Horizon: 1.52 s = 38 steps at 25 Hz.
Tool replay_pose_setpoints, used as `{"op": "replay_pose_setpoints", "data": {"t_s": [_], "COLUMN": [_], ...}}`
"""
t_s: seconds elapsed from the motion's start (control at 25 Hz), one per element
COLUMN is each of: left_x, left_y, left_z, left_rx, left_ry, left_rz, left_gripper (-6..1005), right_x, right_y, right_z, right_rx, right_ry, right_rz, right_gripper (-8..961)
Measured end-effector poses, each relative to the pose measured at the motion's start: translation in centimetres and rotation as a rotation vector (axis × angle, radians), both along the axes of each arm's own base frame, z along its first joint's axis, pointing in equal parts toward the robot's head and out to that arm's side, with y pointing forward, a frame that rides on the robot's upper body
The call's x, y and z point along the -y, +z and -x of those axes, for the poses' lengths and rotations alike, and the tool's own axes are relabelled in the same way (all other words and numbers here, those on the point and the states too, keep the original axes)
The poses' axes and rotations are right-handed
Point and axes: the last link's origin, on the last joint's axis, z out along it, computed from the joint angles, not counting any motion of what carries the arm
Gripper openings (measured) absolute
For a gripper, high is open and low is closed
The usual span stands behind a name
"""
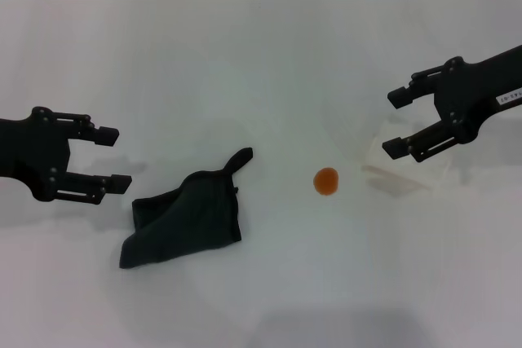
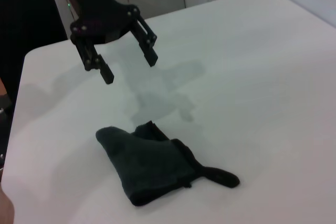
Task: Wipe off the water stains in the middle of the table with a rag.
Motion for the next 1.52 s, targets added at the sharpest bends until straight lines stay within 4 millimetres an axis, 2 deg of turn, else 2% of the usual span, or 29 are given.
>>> {"op": "replay_pose_setpoints", "data": {"t_s": [1.08, 1.44, 1.52], "left_x": [0.2, 0.2, 0.2], "left_y": [-0.1, 0.3, 0.4], "left_z": [0.3, 0.5, 0.4], "left_rx": [-0.017, -0.043, -0.044], "left_ry": [0.014, 0.017, 0.015], "left_rz": [0.009, 0.021, 0.024], "left_gripper": [745, 744, 744], "right_x": [0.3, -0.3, -0.8], "right_y": [0.1, 0.1, 0.1], "right_z": [-0.3, 0.0, 0.2], "right_rx": [-0.010, 0.034, 0.095], "right_ry": [0.000, -0.010, -0.034], "right_rz": [-0.004, -0.003, 0.003], "right_gripper": [872, 872, 872]}}
